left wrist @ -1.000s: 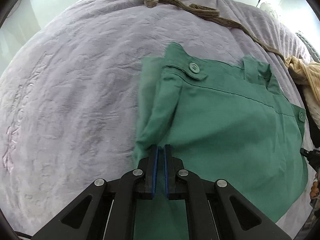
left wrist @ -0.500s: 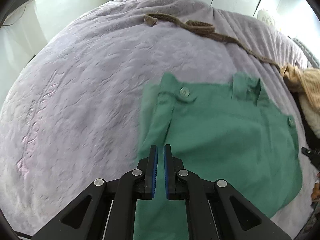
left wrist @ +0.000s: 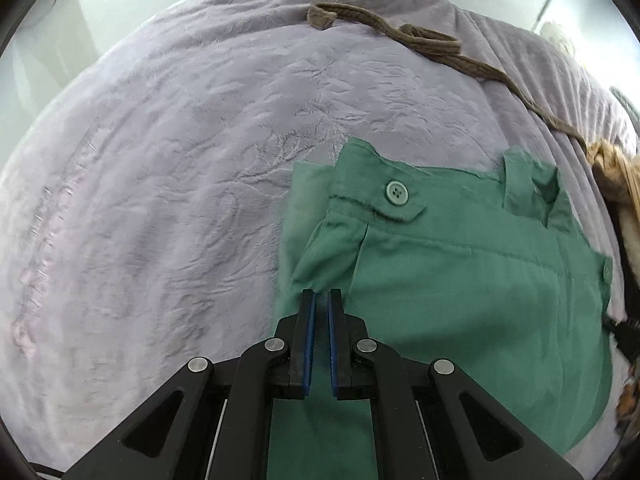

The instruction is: Fold large clothes

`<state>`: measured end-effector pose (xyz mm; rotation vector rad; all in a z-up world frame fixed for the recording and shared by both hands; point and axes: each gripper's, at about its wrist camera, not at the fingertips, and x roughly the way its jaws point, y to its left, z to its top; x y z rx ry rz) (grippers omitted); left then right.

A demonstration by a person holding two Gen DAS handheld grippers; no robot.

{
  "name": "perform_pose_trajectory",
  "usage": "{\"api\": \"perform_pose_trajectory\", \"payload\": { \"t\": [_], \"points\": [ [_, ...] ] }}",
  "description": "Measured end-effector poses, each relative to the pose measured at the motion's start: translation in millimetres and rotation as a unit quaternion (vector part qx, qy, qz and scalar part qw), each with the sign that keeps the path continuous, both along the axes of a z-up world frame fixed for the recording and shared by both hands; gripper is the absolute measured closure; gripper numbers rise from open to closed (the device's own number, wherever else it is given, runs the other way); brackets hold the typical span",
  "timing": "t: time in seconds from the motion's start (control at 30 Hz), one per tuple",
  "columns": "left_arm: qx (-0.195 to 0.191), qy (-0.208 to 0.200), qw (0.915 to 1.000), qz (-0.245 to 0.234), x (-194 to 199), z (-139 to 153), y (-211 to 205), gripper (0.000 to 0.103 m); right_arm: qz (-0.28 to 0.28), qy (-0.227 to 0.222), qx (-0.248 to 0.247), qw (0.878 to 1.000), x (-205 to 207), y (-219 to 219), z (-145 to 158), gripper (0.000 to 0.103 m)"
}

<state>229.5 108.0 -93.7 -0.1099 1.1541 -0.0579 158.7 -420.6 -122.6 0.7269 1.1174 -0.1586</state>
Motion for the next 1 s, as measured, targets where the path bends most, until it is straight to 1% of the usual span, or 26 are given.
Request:
{"api": "perform_pose_trajectory", "payload": {
  "t": [0.07,0.1,0.13,0.17,0.2,0.3,0.37,0.43,0.5,0.6,0.67,0.77,0.83,0.93,1.0],
  "points": [
    [0.009,-0.003,0.9999,-0.009,-10.5,9.1,2.5,0.096,0.023,-0.006,0.003,1.000,-12.4,13.0,8.7,0.092],
    [0.009,-0.003,0.9999,-0.011,-16.8,14.6,5.5,0.096,0.035,-0.007,0.000,0.999,-20.8,21.7,12.7,0.086],
    [0.005,-0.004,0.9999,-0.015,-23.1,19.3,7.5,0.096,0.042,-0.007,-0.003,0.999,-27.8,27.5,14.3,0.075],
    [-0.002,-0.007,0.9997,-0.021,-31.6,24.4,9.5,0.096,0.048,-0.005,-0.007,0.999,-37.8,35.2,16.2,0.066],
    [-0.006,-0.009,0.9996,-0.026,-39.2,28.4,11.7,0.096,0.051,-0.002,-0.013,0.999,-52.3,44.1,17.6,0.051],
    [-0.010,-0.003,0.9991,-0.042,-63.8,28.0,11.2,0.096,0.042,0.011,-0.037,0.998,-82.4,51.5,13.9,0.050],
    [-0.005,0.016,0.9989,-0.045,-84.4,16.0,12.1,0.096,0.027,0.026,-0.041,0.998,-96.2,48.2,7.1,0.050],
    [-0.002,0.036,0.9984,-0.044,-98.9,2.1,14.9,0.096,0.001,0.053,-0.039,0.998,-110.2,37.2,-4.4,0.050],
    [-0.013,0.051,0.9978,-0.039,-110.3,-9.3,19.8,0.096,-0.026,0.070,-0.035,0.997,-123.2,24.6,-9.5,0.050],
    [-0.013,0.055,0.9977,-0.037,-120.3,-14.5,25.7,0.096,-0.048,0.066,-0.003,0.997,-139.3,14.7,-8.1,0.050],
    [-0.015,0.058,0.9976,-0.034,-124.5,-13.0,30.0,0.096,-0.042,0.061,0.003,0.997,-147.1,20.0,-2.2,0.049],
    [-0.014,0.063,0.9974,-0.032,-133.8,-8.0,33.6,0.096,-0.025,0.056,0.014,0.998,-152.2,36.9,3.6,0.042],
    [-0.013,0.065,0.9974,-0.029,-139.3,-4.5,35.5,0.096,-0.010,0.052,0.033,0.998,-153.4,53.3,4.3,0.038],
    [-0.011,0.072,0.9970,-0.027,-145.1,-3.0,37.0,0.096,0.017,0.051,0.053,0.997,-154.1,84.4,2.8,0.038],
    [-0.007,0.081,0.9964,-0.027,-151.1,-4.6,34.3,0.096,0.036,0.052,0.066,0.996,-154.0,105.1,2.2,0.035]
  ]
}}
